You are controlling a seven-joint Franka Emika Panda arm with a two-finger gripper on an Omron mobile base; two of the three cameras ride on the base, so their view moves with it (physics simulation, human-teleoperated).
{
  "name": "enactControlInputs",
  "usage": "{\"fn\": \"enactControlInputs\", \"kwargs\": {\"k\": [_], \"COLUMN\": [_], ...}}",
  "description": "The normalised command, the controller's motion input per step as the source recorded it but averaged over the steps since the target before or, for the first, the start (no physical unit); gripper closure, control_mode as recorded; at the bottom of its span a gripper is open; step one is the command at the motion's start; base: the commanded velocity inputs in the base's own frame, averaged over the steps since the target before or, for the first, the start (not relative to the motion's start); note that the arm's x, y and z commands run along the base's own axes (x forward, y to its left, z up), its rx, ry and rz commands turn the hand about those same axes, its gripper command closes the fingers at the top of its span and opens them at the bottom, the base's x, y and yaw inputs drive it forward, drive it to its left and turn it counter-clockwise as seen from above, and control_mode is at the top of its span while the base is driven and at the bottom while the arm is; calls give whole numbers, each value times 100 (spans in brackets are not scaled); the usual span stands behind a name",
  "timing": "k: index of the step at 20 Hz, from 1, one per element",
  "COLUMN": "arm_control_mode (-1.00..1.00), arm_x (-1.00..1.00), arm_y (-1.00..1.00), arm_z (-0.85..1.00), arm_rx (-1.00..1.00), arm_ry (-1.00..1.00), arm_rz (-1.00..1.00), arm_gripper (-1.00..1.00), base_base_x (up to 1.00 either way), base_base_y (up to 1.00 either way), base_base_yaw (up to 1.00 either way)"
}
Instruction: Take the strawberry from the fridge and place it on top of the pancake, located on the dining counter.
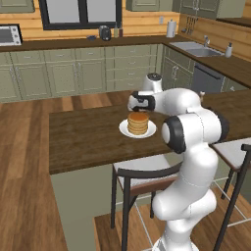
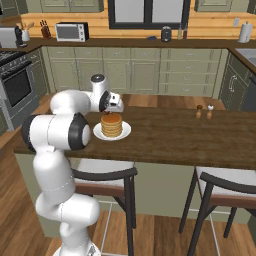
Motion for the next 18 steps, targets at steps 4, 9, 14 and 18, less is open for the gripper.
{"fn": "enactControlInputs", "kwargs": {"k": [4, 9, 14, 18], "arm_control_mode": [-100, -100, -100, -100], "arm_x": [55, 24, 24, 0], "arm_y": [1, -1, 0, 0], "arm_z": [-4, -11, -16, -41], "arm_rx": [-3, 0, 0, 0], "arm_ry": [7, 3, 9, 0], "arm_rz": [0, 0, 0, 0], "arm_gripper": [100, 100, 100, 100], "base_base_x": [0, 0, 0, 0], "base_base_y": [0, 0, 0, 0], "base_base_yaw": [0, 0, 0, 0]}}
